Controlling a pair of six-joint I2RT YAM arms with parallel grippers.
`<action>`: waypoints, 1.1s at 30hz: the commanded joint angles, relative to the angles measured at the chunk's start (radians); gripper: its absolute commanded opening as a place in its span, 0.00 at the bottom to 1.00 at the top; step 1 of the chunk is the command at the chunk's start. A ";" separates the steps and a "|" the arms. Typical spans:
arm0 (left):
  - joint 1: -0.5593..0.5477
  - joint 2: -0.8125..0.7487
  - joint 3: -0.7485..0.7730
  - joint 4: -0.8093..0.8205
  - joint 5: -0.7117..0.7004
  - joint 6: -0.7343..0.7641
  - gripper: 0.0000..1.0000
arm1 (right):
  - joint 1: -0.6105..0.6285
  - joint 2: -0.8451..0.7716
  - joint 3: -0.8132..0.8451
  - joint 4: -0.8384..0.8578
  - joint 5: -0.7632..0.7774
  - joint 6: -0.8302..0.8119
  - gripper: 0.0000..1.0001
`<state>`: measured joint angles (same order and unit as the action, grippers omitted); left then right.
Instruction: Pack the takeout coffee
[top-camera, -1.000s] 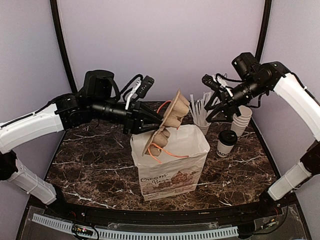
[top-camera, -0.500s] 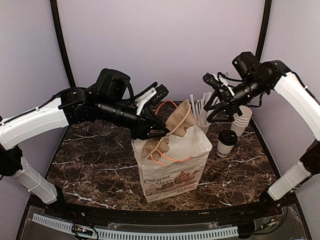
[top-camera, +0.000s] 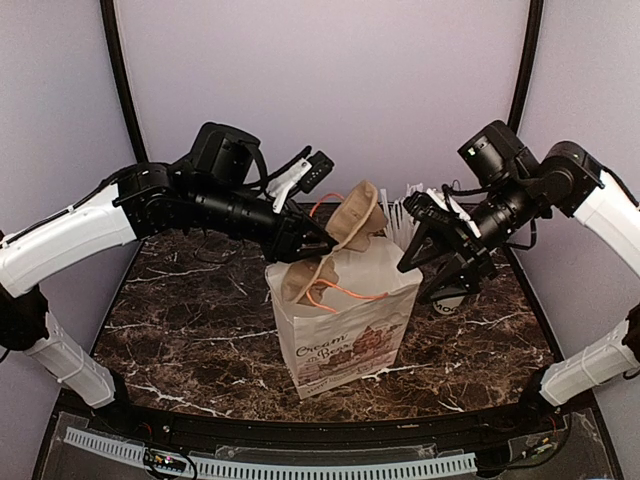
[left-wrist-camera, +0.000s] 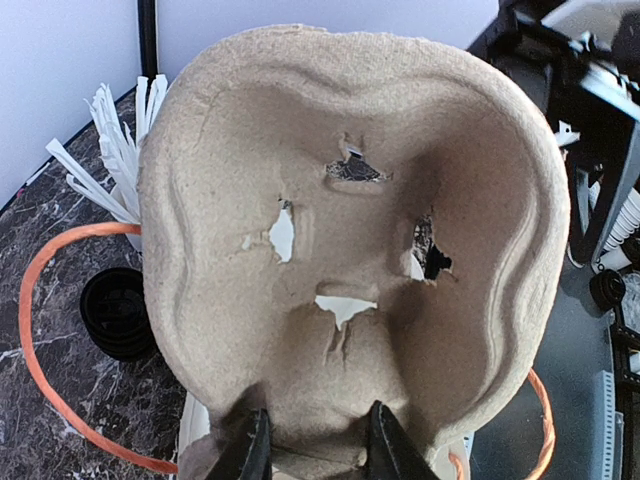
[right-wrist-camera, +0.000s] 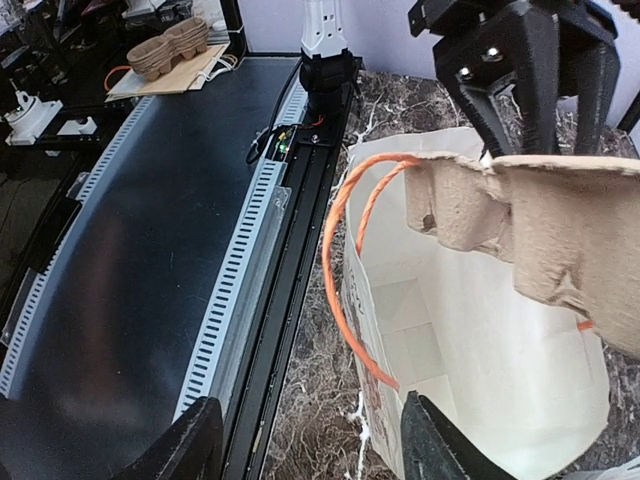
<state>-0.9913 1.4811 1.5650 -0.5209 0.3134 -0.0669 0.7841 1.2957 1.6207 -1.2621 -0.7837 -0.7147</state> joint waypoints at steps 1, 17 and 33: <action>-0.001 0.012 0.037 -0.043 -0.031 -0.041 0.23 | 0.087 -0.003 -0.049 0.178 0.110 0.084 0.62; -0.002 0.044 0.082 -0.153 -0.108 -0.064 0.23 | 0.403 0.151 0.094 0.133 0.149 0.019 0.41; -0.108 0.133 0.243 -0.509 -0.153 0.074 0.20 | 0.223 0.093 0.280 0.021 0.159 -0.020 0.57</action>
<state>-1.0573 1.5867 1.7527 -0.8799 0.2066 -0.0628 1.0992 1.4353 1.7981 -1.2060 -0.5930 -0.7174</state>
